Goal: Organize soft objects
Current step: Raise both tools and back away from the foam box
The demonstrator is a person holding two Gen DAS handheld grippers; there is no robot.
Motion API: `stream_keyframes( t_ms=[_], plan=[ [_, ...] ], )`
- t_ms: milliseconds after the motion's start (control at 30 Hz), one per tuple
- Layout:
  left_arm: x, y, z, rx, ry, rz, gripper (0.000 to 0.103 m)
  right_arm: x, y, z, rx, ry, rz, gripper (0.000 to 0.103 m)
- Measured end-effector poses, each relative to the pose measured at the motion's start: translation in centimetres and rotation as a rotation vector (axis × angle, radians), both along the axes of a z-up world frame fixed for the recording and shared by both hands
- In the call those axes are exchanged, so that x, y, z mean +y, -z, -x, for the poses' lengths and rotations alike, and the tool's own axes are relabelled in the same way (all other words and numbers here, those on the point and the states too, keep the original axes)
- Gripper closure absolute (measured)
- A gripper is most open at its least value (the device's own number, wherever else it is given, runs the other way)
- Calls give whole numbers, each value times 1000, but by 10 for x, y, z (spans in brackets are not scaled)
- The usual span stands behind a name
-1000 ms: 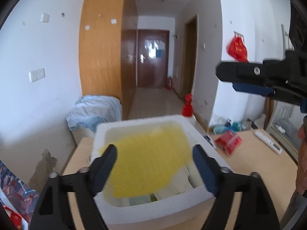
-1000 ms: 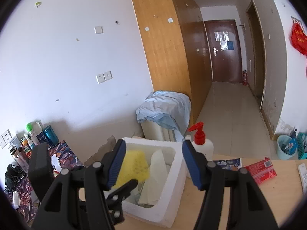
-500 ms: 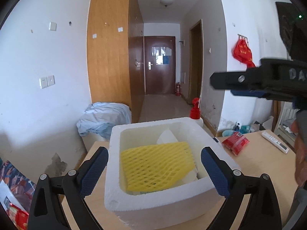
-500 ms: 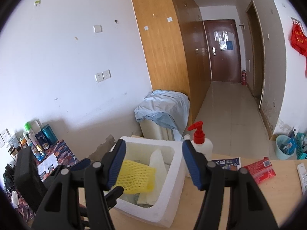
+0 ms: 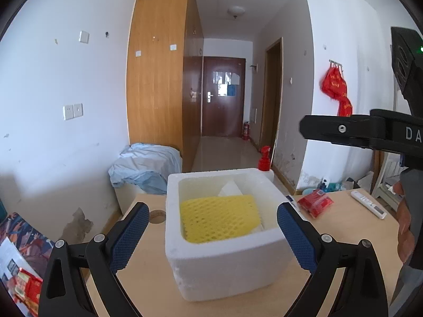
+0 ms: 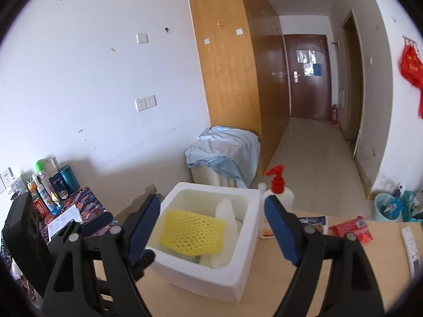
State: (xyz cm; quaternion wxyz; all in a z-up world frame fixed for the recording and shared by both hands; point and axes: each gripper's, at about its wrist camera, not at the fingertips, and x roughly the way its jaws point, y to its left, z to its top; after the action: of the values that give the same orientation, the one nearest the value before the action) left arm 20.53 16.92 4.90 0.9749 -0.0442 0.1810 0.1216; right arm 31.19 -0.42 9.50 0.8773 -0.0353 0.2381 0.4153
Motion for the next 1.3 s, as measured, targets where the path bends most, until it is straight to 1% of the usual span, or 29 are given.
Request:
stream_keyframes(
  t_ms=[200, 300, 333, 367, 433, 467, 533, 667, 867, 1000, 1100, 1300],
  plan=[
    [-11, -12, 33, -27, -15, 3, 5, -26, -12, 24, -38, 38, 0, 16],
    [-19, -17, 52, -45, -21, 10, 5, -39, -16, 38, -58, 56, 4, 12],
    [-22, -18, 58, -49, -26, 6, 5, -43, -16, 43, -65, 62, 4, 8],
    [-26, -19, 64, -55, -31, -1, 5, -50, -17, 49, -70, 68, 1, 5],
    [-35, -22, 78, -64, -32, -9, 4, -59, -16, 59, -73, 73, -8, 4],
    [-38, -23, 82, -69, -31, -12, 1, -63, -16, 63, -76, 75, -10, 3],
    [-47, -25, 95, -88, -32, -16, 0, -70, -15, 74, -85, 83, -12, 0],
    [-63, -27, 118, -115, -31, -24, 0, -89, -10, 97, -123, 115, -21, 0],
    [-84, -21, 138, -123, -23, -35, 0, -103, 3, 119, -166, 161, -10, 0],
    [-91, -15, 148, -125, -25, -29, 0, -120, 11, 132, -194, 197, -59, 0],
    [-96, -7, 155, -136, -35, -34, 0, -129, 19, 141, -215, 224, -75, 0],
    [-105, 15, 167, -154, -19, -35, 0, -135, 39, 149, -198, 222, -75, 0]
  ],
)
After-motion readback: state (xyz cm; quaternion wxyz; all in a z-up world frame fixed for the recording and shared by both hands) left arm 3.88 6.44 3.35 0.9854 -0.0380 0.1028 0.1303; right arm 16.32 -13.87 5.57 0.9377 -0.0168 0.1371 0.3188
